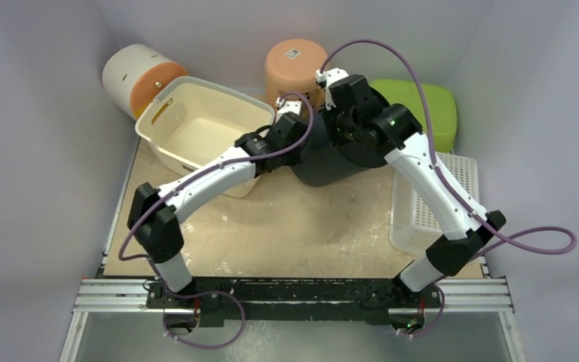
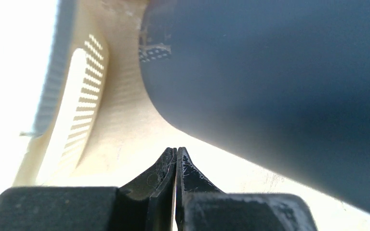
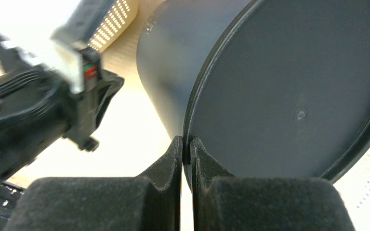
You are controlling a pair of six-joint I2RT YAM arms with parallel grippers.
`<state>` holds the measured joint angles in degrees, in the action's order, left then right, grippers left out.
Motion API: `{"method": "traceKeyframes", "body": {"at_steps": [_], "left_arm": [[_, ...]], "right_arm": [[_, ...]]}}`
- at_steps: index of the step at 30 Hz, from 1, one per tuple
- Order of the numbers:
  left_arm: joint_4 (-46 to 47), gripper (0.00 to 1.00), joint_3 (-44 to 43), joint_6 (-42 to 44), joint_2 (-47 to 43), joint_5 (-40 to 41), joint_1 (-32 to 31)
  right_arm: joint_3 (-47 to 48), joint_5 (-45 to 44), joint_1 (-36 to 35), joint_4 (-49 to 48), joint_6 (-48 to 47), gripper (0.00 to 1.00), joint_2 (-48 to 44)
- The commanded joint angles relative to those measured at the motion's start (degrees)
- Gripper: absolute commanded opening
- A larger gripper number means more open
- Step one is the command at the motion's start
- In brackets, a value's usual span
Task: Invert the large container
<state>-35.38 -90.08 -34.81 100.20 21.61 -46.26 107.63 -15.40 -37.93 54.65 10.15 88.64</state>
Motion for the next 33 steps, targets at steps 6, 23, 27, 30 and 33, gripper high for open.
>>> {"method": "traceKeyframes", "body": {"at_steps": [6,23,27,30,33], "left_arm": [[-7.00,0.03,1.81,1.43,-15.40,12.86,0.03],[-10.29,0.04,5.38,0.59,-20.21,21.22,0.03],[-9.96,0.04,5.21,0.62,-20.79,21.92,0.03],[-10.17,0.09,4.73,1.05,-21.04,22.27,0.07],[-10.72,0.13,4.48,1.53,-21.14,22.58,0.03]], "right_arm": [[3.32,-0.42,-0.31,1.82,-8.37,0.00,5.11],[-3.82,6.12,-0.37,-7.28,-5.74,0.01,6.88],[-3.43,5.01,-0.37,-7.64,-4.68,0.02,7.20],[-2.93,3.58,-0.39,-6.95,-3.32,0.13,7.18],[-3.94,0.59,-0.31,-7.46,-2.16,0.32,5.67]]}}
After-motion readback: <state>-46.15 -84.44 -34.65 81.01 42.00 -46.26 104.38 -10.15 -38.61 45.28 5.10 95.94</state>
